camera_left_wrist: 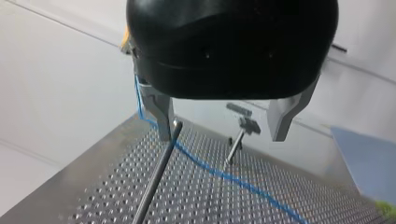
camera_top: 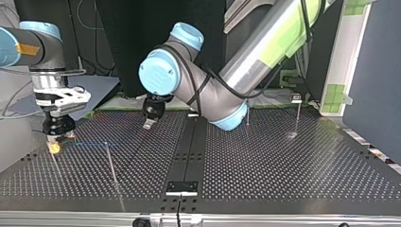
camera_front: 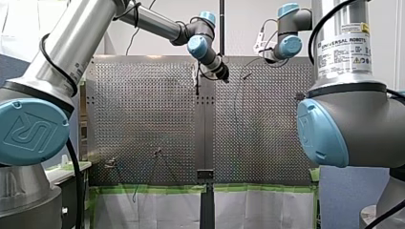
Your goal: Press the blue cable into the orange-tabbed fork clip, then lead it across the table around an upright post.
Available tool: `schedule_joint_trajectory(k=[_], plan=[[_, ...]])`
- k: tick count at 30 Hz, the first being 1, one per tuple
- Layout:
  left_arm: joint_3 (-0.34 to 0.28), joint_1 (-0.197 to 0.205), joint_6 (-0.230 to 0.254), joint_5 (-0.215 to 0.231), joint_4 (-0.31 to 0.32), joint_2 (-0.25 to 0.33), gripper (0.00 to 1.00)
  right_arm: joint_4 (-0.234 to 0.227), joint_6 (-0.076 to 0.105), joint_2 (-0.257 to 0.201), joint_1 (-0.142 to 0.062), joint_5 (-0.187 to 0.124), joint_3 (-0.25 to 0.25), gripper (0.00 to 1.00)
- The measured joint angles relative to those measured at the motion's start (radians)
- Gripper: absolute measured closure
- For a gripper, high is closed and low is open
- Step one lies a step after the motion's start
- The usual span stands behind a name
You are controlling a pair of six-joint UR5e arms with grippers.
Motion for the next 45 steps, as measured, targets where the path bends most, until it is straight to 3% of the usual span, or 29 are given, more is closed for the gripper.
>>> schedule_joint_trajectory(k=[4, 10, 29, 36, 45], plan=[[0.000, -0.003, -0.038, 0.015, 0.012, 0.000, 0.00, 0.011, -0.002, -0.003, 0.012, -0.041, 0.000, 1.00], [0.000, 0.001, -0.100, 0.015, 0.035, 0.004, 0.00, 0.016, -0.003, -0.009, 0.030, -0.071, 0.000, 1.00], [0.000, 0.024, -0.290, 0.166, 0.218, 0.007, 0.00, 0.015, -0.004, -0.017, 0.059, -0.090, 0.000, 1.00], [0.000, 0.033, -0.365, 0.186, 0.282, -0.005, 0.00, 0.014, -0.004, -0.018, 0.066, -0.094, 0.001, 1.00], [0.000, 0.057, -0.460, 0.176, 0.285, -0.036, 0.00, 0.014, -0.004, -0.018, 0.072, -0.095, 0.000, 1.00]])
